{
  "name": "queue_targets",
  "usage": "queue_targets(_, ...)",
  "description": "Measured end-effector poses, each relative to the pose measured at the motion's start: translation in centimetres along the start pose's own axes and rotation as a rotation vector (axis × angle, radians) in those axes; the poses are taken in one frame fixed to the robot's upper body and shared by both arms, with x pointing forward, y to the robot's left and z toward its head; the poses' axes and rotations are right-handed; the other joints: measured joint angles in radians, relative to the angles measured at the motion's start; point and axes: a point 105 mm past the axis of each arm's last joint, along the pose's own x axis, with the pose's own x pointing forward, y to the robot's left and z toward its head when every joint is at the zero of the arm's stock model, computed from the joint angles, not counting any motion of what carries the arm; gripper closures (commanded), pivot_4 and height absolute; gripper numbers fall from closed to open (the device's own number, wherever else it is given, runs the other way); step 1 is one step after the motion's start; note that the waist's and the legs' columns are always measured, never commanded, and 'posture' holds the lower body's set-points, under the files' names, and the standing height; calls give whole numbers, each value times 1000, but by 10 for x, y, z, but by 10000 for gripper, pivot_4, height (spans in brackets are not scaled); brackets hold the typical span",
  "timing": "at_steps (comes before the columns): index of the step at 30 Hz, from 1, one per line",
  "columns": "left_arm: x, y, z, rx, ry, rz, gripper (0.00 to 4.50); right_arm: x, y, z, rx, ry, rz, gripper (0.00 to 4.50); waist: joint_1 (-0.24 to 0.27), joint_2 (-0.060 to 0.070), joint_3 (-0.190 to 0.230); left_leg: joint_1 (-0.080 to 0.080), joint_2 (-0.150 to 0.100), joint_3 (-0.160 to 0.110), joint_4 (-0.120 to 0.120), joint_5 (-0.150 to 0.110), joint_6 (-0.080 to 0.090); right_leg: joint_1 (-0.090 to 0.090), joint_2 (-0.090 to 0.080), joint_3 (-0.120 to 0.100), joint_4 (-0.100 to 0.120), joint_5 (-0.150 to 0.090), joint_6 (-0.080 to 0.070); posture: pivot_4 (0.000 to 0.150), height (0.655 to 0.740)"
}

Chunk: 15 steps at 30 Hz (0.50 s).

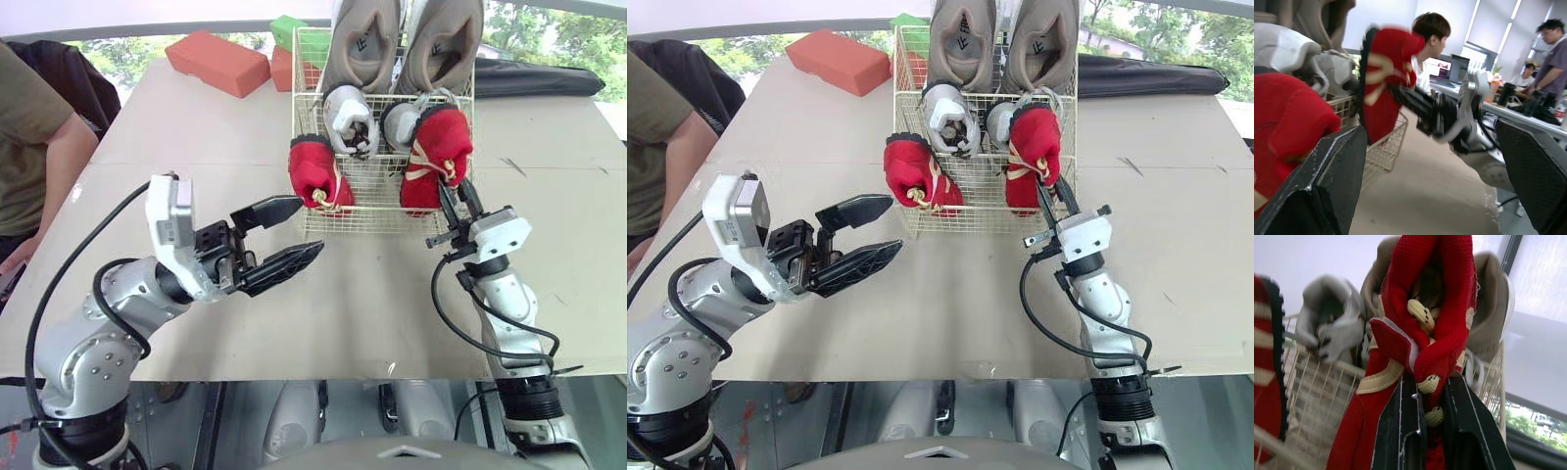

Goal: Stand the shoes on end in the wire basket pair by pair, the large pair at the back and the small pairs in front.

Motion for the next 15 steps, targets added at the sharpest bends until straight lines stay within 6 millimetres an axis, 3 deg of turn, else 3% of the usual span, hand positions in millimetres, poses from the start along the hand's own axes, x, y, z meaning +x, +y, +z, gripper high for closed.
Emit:
queue_targets(3,-1,2,-1,8,4,23,0,-19,6,-23,76,80,20,19846,1,-1,-1,2,0,0,0,0,0,2,0,0,0,-1,-2,1500,7400)
queue_targets(7,0,5,-3,4,10,49,0,-40,10,-22,155,122,110,737,2,-2,-1,9,1,1,-1,0,1,9,-1,1,0,-1,-2,1500,7400)
queue_targets(12,1,9,-10,-26,50,94,0,-65,4,-19,202,245,222,233,3,-1,-1,14,1,2,-2,-1,1,12,-2,2,0,-2,-2,1500,7400)
queue_targets(15,-3,6,-21,-55,100,111,0,-74,-6,-2,222,298,338,233,0,-1,0,14,1,3,-4,-1,1,11,-1,3,-1,-2,-2,1500,7400)
